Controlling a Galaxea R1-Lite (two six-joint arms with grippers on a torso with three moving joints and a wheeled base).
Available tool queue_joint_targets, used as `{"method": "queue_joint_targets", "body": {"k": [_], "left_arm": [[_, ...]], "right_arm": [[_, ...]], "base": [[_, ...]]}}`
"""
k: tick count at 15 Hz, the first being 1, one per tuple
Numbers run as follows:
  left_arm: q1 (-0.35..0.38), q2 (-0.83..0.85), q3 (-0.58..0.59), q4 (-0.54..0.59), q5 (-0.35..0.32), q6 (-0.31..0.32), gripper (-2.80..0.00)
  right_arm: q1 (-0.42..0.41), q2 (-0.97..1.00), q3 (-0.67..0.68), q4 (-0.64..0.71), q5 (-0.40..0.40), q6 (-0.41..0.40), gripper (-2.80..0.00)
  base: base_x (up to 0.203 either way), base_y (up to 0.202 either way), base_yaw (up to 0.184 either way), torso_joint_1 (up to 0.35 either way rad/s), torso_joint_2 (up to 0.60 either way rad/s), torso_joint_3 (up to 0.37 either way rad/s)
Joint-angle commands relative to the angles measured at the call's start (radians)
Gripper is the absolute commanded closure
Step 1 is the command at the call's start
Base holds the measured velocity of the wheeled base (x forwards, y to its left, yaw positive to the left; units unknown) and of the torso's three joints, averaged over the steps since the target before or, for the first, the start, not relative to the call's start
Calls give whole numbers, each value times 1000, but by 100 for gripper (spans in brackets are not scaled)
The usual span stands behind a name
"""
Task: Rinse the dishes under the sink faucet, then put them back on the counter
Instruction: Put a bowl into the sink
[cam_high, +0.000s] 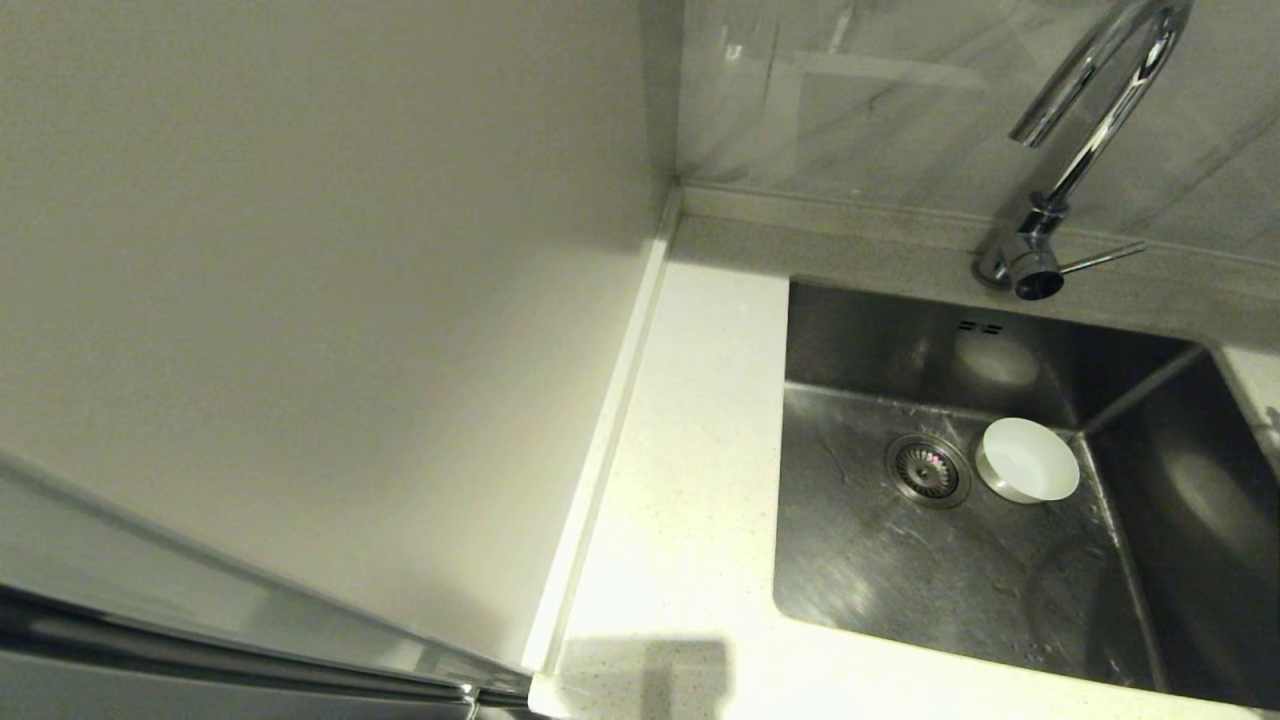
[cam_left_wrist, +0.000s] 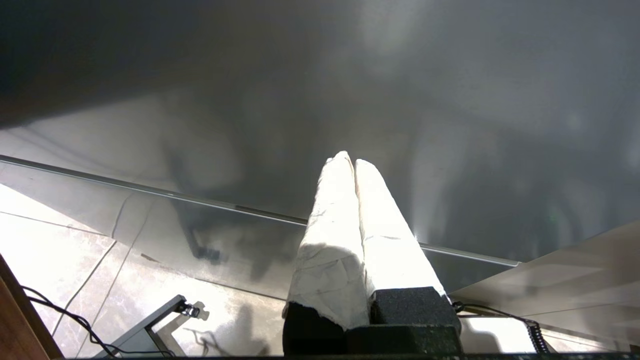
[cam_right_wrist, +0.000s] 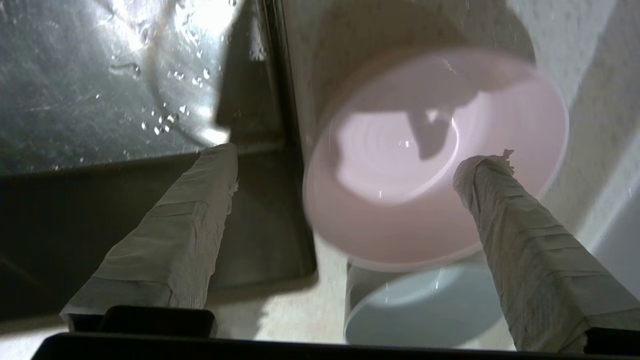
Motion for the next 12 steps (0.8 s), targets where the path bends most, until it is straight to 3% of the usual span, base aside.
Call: {"method": "queue_joint_targets", "body": {"k": [1, 9, 10, 12], "left_arm": [[1, -3, 0, 0, 0, -1, 0], [1, -3, 0, 0, 0, -1, 0], [1, -3, 0, 0, 0, -1, 0], [-1, -3, 0, 0, 1, -1, 0]], "right_arm": [[13, 50, -1, -13, 0, -2, -280], [12, 99, -1, -80, -6, -5, -280], [10, 100, 0, -80, -8, -5, 0], [10, 102, 3, -80, -8, -5, 0]], "base": [[0, 0, 0, 0, 0, 0], [0, 0, 0, 0, 0, 0], [0, 0, 0, 0, 0, 0], [0, 0, 0, 0, 0, 0]]}}
